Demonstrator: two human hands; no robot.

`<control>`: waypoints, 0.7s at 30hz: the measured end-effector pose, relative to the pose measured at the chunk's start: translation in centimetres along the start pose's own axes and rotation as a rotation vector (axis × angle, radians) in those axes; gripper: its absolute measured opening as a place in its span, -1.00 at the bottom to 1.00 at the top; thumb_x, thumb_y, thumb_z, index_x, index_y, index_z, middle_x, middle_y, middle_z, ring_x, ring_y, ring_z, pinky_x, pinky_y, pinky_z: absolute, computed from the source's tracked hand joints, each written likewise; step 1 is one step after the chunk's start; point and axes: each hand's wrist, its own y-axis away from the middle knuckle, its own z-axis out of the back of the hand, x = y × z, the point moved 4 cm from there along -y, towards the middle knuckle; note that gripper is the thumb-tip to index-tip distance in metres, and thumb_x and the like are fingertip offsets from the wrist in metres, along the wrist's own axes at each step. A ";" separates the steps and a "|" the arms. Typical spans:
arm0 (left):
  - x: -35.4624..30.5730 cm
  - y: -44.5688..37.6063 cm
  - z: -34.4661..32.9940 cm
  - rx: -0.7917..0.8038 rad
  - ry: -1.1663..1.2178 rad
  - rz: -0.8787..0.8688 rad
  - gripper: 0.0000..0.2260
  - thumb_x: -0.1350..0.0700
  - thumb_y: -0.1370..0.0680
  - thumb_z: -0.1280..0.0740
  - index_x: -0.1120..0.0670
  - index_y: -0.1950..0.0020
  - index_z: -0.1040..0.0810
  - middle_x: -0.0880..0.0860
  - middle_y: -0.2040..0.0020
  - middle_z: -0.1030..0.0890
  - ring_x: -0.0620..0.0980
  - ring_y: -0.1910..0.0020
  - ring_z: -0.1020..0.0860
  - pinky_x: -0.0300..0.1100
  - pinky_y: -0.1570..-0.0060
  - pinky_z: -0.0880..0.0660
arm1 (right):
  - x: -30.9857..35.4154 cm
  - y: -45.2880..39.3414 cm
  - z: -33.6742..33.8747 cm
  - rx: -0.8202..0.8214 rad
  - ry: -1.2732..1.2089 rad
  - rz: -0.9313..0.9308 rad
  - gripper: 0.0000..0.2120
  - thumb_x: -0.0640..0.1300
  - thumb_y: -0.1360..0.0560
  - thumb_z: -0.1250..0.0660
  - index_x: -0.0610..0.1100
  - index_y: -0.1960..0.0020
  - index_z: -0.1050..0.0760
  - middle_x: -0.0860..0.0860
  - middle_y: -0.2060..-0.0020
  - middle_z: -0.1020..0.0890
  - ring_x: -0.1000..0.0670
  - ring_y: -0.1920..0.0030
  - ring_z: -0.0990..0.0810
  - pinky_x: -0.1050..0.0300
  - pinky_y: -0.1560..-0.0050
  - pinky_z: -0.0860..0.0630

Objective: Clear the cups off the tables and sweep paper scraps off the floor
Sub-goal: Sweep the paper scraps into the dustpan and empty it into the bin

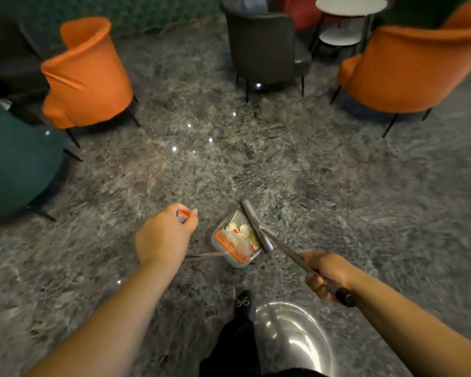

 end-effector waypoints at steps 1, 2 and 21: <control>-1.2 -1.4 -0.8 0.003 -0.006 -0.031 -0.76 -0.26 -0.53 -0.25 -0.14 0.18 -0.50 -0.08 0.45 -0.47 0.06 0.42 -0.45 -0.19 0.44 -0.32 | 0.9 -0.4 0.7 -0.012 -0.016 -0.002 -0.71 -0.14 -0.67 0.02 -0.10 -0.30 -0.37 -0.03 0.58 -0.32 0.10 0.68 -0.24 0.39 0.67 -0.18; -2.4 -2.9 -1.6 0.010 -0.010 -0.061 -0.76 -0.26 -0.53 -0.24 -0.14 0.16 -0.51 -0.09 0.44 -0.48 0.04 0.43 -0.44 -0.20 0.46 -0.30 | 1.8 -0.9 1.4 -0.025 -0.031 -0.003 -0.70 -0.13 -0.67 0.02 -0.12 -0.33 -0.35 -0.02 0.59 -0.32 0.10 0.68 -0.23 0.39 0.67 -0.18; -32.9 -23.0 -15.4 0.226 0.083 -0.541 -0.76 -0.22 -0.52 -0.29 -0.07 0.13 -0.56 0.02 0.31 -0.59 0.10 0.34 -0.42 -0.15 0.36 -0.31 | 15.9 -6.2 18.0 -0.272 -0.488 0.036 -0.72 -0.18 -0.67 0.07 -0.05 -0.07 -0.41 -0.01 0.59 -0.32 0.13 0.70 -0.23 0.45 0.65 -0.18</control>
